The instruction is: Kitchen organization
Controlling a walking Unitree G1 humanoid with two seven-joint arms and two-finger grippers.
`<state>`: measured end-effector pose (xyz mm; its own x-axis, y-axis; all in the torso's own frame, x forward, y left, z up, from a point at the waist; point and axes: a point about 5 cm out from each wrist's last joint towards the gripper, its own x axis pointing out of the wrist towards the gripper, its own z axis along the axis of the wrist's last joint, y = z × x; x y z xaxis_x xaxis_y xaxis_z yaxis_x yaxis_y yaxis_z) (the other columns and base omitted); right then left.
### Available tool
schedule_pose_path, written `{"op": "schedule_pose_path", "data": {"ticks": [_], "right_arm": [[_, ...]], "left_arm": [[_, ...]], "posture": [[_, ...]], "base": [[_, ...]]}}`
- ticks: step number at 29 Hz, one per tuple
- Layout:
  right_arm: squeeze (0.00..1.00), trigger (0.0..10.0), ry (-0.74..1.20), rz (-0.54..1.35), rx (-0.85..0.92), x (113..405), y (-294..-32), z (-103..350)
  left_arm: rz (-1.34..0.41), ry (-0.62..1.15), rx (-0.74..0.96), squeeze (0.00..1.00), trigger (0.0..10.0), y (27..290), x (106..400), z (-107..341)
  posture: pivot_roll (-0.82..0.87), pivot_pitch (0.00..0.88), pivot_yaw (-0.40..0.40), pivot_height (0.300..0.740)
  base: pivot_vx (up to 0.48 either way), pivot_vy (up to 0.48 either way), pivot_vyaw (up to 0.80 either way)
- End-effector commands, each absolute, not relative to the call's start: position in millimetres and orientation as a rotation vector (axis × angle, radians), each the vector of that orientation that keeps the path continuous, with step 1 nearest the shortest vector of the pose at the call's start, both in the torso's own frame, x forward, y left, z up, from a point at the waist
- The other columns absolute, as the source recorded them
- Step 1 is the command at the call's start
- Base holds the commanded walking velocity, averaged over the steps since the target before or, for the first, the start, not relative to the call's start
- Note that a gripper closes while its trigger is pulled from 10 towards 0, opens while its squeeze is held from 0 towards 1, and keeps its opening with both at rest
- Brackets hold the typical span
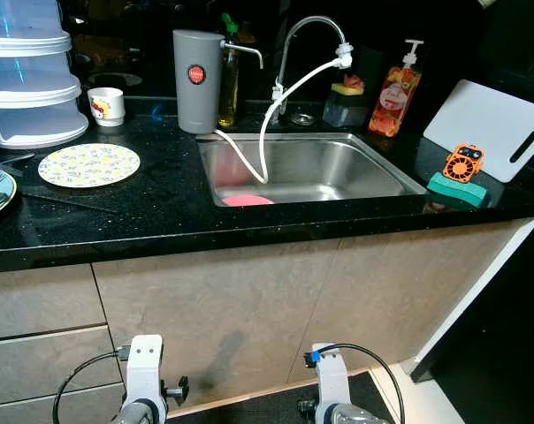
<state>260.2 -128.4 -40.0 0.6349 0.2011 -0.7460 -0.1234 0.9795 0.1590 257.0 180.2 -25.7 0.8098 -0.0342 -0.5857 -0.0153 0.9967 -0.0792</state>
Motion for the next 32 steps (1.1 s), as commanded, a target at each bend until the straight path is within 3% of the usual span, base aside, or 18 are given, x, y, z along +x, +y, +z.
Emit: {"op": "schedule_pose_path", "data": {"ticks": [1,32], "right_arm": [[0.0,10.0,0.862,0.175,0.098,261.0,-129.6,-39.7],[0.0,10.0,0.835,0.166,0.116,269.4,-123.0,-33.1]], "left_arm": [[-0.019,0.639,-0.052,0.0,10.0,182.3,256.3,-27.1],[-0.011,0.644,-0.028,0.0,10.0,189.3,262.7,-23.3]], "posture": [[0.03,0.0,-0.074,0.74],[0.03,0.0,-0.042,0.74]], "base": [[0.0,0.0,0.0],[0.0,0.0,0.0]]}}
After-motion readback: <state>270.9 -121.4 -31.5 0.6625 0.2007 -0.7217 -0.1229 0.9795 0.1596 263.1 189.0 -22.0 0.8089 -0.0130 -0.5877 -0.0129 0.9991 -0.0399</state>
